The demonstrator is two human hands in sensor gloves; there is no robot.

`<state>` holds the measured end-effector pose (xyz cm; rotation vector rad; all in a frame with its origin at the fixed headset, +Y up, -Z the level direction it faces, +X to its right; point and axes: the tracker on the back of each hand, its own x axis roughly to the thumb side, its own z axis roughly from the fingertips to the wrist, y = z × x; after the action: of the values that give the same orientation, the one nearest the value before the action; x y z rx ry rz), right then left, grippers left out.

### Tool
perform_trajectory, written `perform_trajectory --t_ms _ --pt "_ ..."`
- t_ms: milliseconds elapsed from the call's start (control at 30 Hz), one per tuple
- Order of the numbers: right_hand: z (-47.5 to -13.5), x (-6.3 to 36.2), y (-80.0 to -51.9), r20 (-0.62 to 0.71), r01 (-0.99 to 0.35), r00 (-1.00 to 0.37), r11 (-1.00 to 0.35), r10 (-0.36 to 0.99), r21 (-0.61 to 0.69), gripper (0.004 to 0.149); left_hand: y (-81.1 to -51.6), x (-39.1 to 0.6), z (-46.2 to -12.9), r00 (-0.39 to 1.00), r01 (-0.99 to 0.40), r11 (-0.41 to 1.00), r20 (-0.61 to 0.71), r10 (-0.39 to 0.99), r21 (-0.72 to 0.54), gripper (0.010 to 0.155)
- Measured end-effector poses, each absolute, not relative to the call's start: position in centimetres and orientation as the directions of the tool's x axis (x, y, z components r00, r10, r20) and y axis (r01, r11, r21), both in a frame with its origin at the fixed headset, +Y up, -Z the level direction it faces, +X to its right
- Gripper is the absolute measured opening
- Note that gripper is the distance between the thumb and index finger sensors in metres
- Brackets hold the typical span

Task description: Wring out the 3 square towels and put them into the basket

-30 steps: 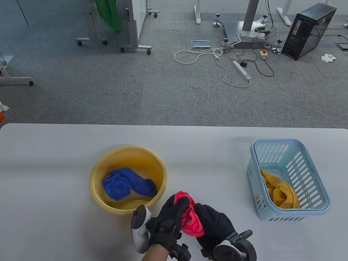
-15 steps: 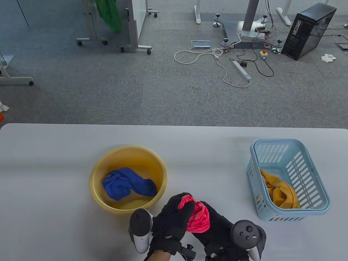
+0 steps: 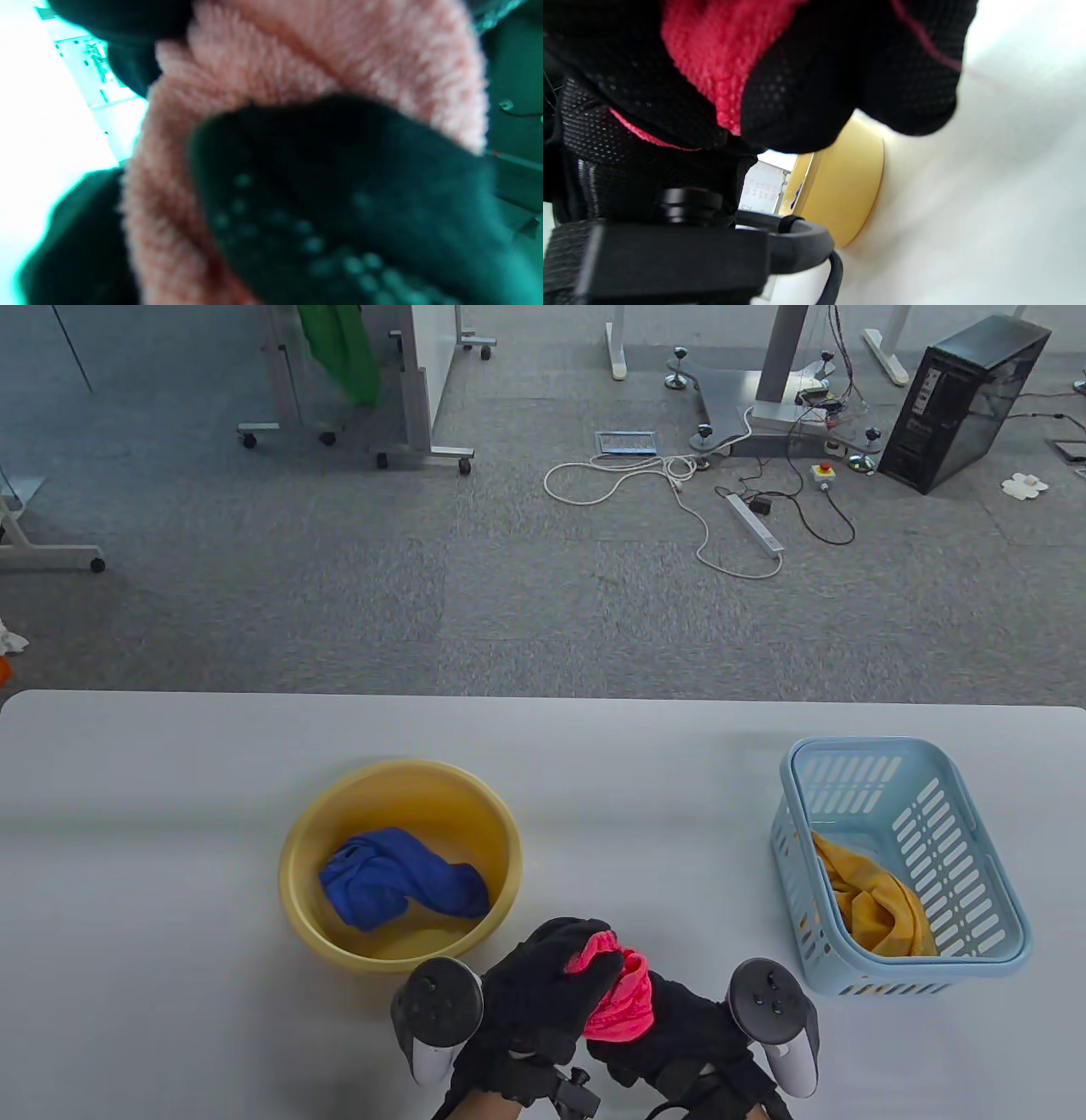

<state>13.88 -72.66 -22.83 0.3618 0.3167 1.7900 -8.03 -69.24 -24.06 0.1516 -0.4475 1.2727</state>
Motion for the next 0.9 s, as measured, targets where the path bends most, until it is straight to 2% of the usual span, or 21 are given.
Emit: perform_trajectory --t_ms 167,500,900 --pt "-23.3 13.8 -73.5 0.016 -0.853 -0.158 -0.144 0.987 0.501 0.075 -68.8 -7.8 -23.8 0.257 -0.934 0.342 0.477 0.841 -0.100 0.044" --pt "-23.6 12.7 -74.7 -0.107 -0.748 -0.010 0.064 0.994 0.661 0.071 -68.0 -8.0 -23.7 0.253 -0.921 0.372 0.553 0.794 -0.113 0.044" --pt "-23.6 12.1 -75.6 -0.190 -0.645 0.087 0.200 0.978 0.737 0.067 -67.6 -7.6 -23.5 0.215 -0.918 0.369 0.601 0.770 -0.144 0.044"
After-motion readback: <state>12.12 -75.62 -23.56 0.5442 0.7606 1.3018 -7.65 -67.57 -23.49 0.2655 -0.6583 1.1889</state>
